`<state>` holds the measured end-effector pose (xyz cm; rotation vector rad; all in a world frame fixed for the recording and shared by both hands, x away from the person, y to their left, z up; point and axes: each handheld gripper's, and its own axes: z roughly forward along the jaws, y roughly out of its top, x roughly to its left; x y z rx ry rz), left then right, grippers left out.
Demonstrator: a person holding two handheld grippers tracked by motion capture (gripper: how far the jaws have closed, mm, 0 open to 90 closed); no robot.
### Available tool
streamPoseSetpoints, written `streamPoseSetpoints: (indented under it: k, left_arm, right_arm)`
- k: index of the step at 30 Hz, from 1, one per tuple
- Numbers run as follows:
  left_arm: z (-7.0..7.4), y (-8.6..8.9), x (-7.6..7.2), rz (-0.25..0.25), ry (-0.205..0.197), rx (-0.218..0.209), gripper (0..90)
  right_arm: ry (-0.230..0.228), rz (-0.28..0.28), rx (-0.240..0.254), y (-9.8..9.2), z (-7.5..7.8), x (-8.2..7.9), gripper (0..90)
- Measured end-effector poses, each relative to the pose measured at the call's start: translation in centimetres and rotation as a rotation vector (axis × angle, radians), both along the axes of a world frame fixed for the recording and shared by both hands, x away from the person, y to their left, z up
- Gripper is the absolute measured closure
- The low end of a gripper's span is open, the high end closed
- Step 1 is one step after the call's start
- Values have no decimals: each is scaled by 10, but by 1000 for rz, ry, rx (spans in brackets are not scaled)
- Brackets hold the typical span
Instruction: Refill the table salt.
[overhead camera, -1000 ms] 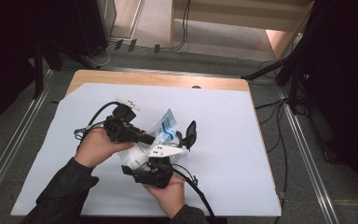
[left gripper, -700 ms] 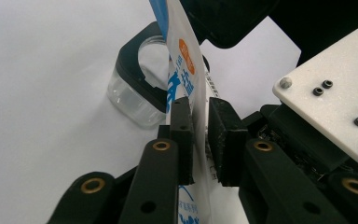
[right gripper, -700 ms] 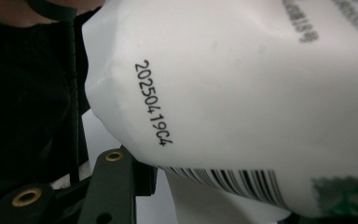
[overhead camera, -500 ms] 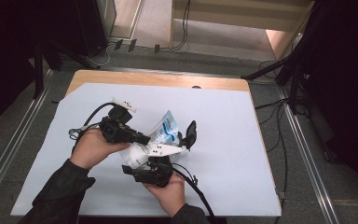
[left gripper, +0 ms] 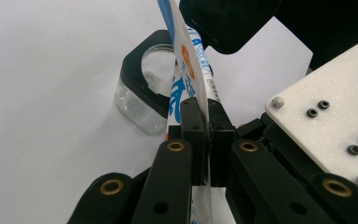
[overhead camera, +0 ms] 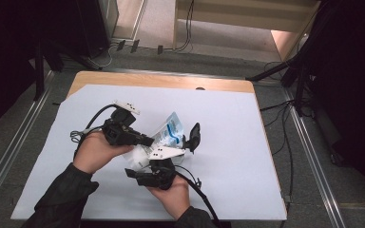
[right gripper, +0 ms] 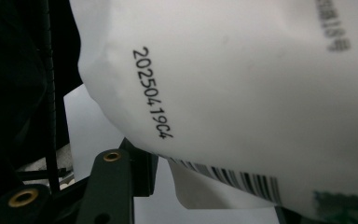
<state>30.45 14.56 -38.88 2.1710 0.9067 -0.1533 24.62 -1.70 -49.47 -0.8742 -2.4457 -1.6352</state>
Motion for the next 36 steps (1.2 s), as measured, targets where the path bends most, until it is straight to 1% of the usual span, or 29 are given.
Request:
streamPoseSetpoints:
  k: [2,7,9,19,21,26,32,36]
  left_arm:
    - [-1,0,0,-2,1,-2,900]
    - [-1,0,1,-2,0,-4,899]
    - [-2,0,1,-2,0,-13,898]
    - [-3,1,2,1,6,-40,887]
    - [-3,2,2,5,4,-38,884]
    - [-2,2,1,9,-4,-46,870]
    - [-2,2,1,14,-6,-43,861]
    - [-3,3,1,10,-2,-53,854]
  right_arm:
    - [14,1,-2,0,0,0,583]
    - [25,1,9,-1,-1,1,593]
    - [32,2,16,-1,0,1,596]
    - [24,4,32,-2,2,0,601]
    - [27,6,34,-2,2,0,601]
    - [30,12,52,-3,3,1,600]
    - [31,16,52,-3,3,2,597]
    - [31,19,53,-3,3,2,595]
